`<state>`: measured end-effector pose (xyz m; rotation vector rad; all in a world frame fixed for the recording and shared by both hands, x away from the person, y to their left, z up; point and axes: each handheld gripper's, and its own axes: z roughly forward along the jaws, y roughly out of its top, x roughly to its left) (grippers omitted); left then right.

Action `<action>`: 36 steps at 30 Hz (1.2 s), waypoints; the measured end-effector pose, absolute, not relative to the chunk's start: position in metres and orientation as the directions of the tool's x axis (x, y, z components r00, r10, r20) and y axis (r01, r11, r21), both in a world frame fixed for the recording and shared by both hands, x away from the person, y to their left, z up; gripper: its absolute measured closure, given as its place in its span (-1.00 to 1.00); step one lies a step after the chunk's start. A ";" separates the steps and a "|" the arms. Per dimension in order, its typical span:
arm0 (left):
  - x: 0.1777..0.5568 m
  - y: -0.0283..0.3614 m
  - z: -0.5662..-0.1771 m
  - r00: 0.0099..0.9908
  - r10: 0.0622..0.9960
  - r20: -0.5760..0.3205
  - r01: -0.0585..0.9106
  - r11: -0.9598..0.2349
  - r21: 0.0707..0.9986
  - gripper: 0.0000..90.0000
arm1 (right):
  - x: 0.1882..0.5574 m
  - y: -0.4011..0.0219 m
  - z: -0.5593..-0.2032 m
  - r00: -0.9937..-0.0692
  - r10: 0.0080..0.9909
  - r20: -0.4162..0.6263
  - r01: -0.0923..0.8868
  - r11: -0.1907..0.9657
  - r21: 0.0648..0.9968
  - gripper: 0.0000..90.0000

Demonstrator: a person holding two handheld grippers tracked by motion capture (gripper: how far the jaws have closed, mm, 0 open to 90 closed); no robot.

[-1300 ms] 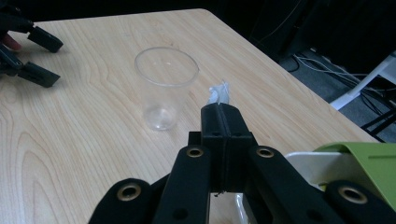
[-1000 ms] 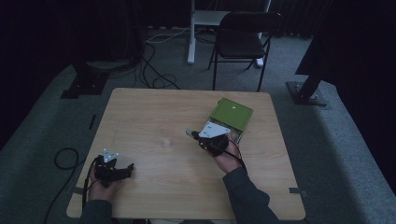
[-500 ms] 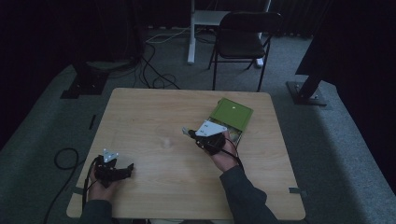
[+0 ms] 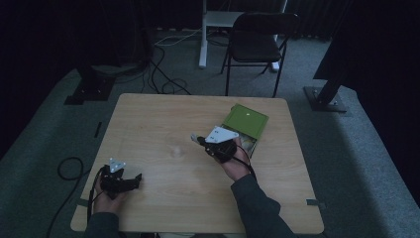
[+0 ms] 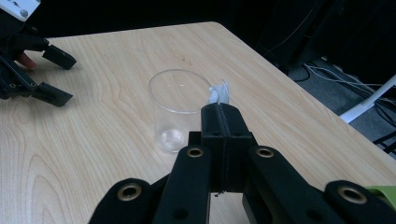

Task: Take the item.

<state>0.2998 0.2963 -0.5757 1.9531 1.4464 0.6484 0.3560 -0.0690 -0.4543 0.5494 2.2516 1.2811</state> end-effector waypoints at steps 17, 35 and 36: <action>0.300 0.296 -0.576 0.281 0.959 0.025 0.657 -0.212 0.723 -0.75 | 0.362 -0.062 -0.453 -0.806 0.557 -0.198 0.105 0.465 0.879 1.00; 0.300 0.296 -0.576 0.281 0.959 0.025 0.657 -0.211 0.724 -0.75 | 0.367 -0.048 -0.448 -0.820 0.532 -0.211 0.088 0.481 0.872 1.00; 0.300 0.296 -0.576 0.281 0.959 0.026 0.657 -0.212 0.724 -0.75 | 0.367 -0.047 -0.448 -0.822 0.530 -0.210 0.088 0.482 0.871 1.00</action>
